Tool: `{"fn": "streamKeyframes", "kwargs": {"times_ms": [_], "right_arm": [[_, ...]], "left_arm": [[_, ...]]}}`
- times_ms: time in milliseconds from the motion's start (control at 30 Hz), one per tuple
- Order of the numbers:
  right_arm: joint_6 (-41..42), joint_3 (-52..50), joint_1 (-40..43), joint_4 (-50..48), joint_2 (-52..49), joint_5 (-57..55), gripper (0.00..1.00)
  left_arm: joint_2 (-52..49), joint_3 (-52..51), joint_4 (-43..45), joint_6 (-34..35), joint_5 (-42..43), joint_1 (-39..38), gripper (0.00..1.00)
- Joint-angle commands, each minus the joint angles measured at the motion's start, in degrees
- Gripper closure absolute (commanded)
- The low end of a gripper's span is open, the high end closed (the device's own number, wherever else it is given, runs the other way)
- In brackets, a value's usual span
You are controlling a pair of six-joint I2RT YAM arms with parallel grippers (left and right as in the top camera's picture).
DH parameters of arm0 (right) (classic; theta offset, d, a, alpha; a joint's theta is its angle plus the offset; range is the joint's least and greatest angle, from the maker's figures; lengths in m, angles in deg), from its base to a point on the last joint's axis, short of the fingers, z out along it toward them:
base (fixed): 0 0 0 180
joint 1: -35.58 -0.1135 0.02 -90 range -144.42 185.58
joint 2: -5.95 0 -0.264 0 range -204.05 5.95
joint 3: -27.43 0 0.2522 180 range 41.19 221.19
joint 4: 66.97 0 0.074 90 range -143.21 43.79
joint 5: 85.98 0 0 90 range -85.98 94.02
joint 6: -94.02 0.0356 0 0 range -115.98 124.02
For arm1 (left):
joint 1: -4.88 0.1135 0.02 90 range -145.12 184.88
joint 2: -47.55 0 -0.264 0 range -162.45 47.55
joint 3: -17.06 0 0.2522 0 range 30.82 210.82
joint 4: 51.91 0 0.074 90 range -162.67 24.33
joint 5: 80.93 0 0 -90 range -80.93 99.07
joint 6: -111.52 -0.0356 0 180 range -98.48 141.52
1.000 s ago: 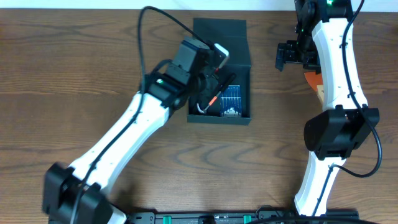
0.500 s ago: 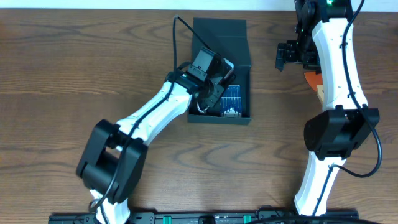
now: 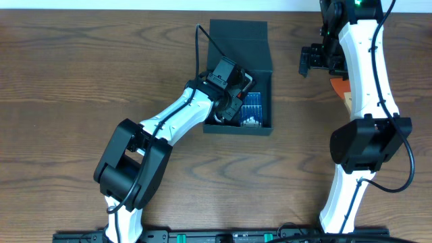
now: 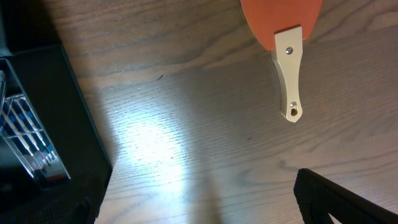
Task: Pack container
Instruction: 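Release the pliers in the box and raise the left gripper away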
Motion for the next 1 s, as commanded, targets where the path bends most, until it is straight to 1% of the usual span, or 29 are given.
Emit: {"fn": "streamKeyframes", "kwargs": {"times_ms": [0, 33, 67, 167, 367, 533, 633, 700, 767, 833, 900, 967], "right_arm": [[-0.52, 0.81, -0.26, 0.04, -0.22, -0.13, 0.01], [-0.52, 0.81, -0.26, 0.02, -0.22, -0.13, 0.01], [-0.52, 0.81, -0.26, 0.04, -0.22, -0.15, 0.01], [-0.52, 0.81, -0.22, 0.04, -0.22, -0.15, 0.01], [-0.52, 0.81, -0.24, 0.04, -0.22, -0.13, 0.01], [-0.52, 0.81, -0.22, 0.04, -0.22, -0.13, 0.01], [-0.52, 0.81, -0.22, 0.04, -0.22, -0.13, 0.01], [-0.52, 0.81, -0.22, 0.04, -0.22, -0.13, 0.01], [-0.52, 0.81, -0.22, 0.04, -0.22, -0.13, 0.01], [-0.52, 0.81, -0.22, 0.04, -0.22, -0.15, 0.01], [-0.52, 0.81, -0.22, 0.04, -0.22, -0.13, 0.01], [-0.52, 0.81, -0.22, 0.04, -0.22, -0.13, 0.01]], "left_arm": [[-0.52, 1.31, 0.07, 0.94, 0.59, -0.11, 0.64], [-0.52, 1.31, 0.09, 0.94, 0.59, -0.13, 0.56], [-0.52, 1.31, 0.09, 0.94, 0.59, -0.11, 0.52], [-0.52, 1.31, 0.28, 0.96, 0.59, -0.11, 0.48], [2.01, 2.23, 1.77, 0.96, 0.57, 0.0, 0.46], [6.47, 6.49, 1.31, 1.22, 0.52, 0.2, 0.46], [10.25, 9.94, 0.94, 2.51, -0.68, 0.2, 0.46], [12.85, 11.76, 0.85, 3.58, -5.27, 0.2, 0.46], [15.93, 12.66, 0.76, 3.89, -13.18, 0.46, 0.46], [18.86, 12.68, -0.59, 6.47, -22.62, 1.33, 0.45], [21.09, 12.68, -4.85, 11.85, -30.99, 3.17, 0.45], [22.84, 12.68, -12.79, 19.17, -35.74, 6.38, 0.45]]}}
